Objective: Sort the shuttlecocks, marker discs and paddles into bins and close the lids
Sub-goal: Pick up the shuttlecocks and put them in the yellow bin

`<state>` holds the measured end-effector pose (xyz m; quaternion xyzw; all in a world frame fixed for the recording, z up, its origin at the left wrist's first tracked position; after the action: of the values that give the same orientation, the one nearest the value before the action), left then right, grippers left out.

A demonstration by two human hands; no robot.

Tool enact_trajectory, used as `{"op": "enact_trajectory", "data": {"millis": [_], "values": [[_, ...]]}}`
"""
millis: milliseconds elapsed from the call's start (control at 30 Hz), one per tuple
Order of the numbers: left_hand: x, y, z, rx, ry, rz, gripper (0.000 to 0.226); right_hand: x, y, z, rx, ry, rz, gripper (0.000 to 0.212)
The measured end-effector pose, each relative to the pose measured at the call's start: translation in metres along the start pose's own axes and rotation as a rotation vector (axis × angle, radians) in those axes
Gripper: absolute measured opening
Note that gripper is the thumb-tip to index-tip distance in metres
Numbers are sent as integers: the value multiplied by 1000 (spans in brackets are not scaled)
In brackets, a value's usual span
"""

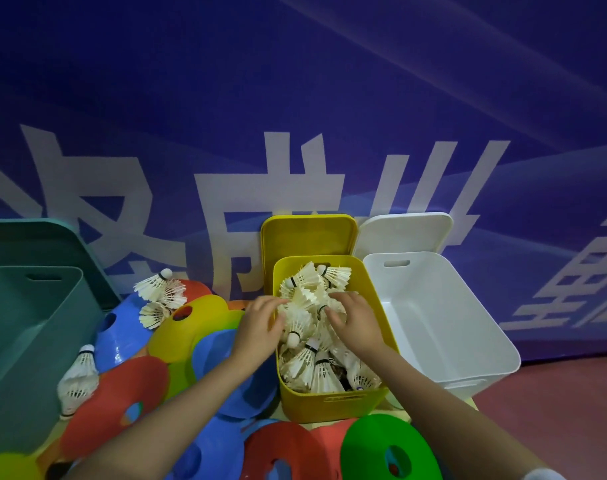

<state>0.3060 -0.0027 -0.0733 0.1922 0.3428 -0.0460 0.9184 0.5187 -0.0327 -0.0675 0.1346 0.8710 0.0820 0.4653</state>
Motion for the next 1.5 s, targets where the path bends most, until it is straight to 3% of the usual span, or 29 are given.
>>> {"op": "enact_trajectory", "data": {"millis": [133,333,500,733,833,1133,1333,1500], "values": [[-46,5,-36,-136,-50,77,30,20,16,-51,-131,124,-4,33],[-118,-10,-118,-355,75,222,32,94,39,-135,-157,259,-200,30],[-170,-42,-179,-561,205,207,41,161,54,-177,-177,169,-382,36],[-187,-91,-246,-841,261,199,59,231,100,-249,-452,-62,-405,42],[-179,-96,-252,-818,231,214,67,257,119,-271,-497,-184,-426,46],[-172,-86,-264,-982,305,221,56,296,137,-276,-363,-486,-413,52],[-154,-93,-261,-914,306,236,26,295,129,-265,-322,-334,-479,57],[-155,-100,-265,-727,341,-4,62,278,123,-250,-307,-227,-439,49]]}}
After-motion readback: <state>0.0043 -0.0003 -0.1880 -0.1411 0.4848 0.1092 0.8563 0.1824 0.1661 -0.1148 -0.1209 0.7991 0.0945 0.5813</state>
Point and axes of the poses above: each hand's wrist, its own y-axis towards the middle knuckle, its own x-axis out of the palm, z = x × y, the point moved 1 cm from there along y, towards the middle knuckle, and after that the axes turned 3 degrees about z, right-handed, at the moved point
